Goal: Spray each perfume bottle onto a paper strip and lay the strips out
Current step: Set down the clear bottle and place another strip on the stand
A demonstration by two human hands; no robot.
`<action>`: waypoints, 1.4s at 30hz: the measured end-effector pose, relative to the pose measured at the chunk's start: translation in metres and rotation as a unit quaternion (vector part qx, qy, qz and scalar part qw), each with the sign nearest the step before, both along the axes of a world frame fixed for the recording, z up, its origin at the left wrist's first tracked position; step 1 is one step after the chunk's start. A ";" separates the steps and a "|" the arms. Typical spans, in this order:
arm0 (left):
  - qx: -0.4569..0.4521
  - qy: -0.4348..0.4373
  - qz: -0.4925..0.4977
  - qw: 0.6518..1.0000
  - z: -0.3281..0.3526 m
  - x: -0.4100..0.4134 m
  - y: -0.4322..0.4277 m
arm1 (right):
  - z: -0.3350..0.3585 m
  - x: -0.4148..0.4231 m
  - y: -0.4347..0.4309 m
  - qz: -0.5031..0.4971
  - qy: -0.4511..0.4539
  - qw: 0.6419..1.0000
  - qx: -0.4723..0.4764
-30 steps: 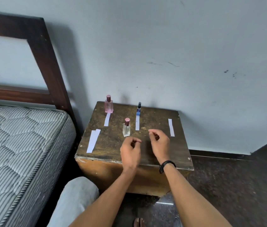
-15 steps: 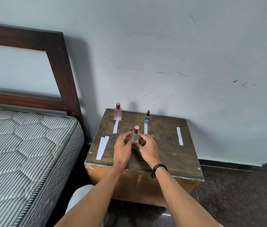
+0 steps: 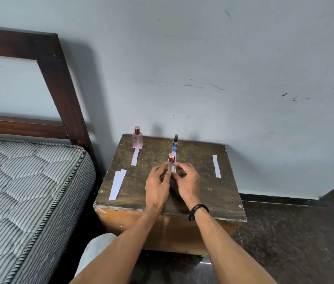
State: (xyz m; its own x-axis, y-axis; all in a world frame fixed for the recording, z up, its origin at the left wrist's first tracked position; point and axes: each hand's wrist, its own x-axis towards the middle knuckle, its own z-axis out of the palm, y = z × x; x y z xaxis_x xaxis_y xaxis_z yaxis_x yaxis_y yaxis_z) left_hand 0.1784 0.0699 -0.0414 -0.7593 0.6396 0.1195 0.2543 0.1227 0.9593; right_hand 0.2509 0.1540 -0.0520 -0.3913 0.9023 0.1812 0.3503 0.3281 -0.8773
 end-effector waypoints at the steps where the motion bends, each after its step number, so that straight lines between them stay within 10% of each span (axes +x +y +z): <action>1: 0.009 -0.001 -0.010 1.000 0.000 0.005 0.005 | 0.001 0.005 0.005 -0.011 0.007 1.000 0.004; 42: -0.045 -0.037 -0.204 0.977 -0.003 0.054 0.167 | -0.018 0.070 0.159 -0.118 -0.018 0.991 0.064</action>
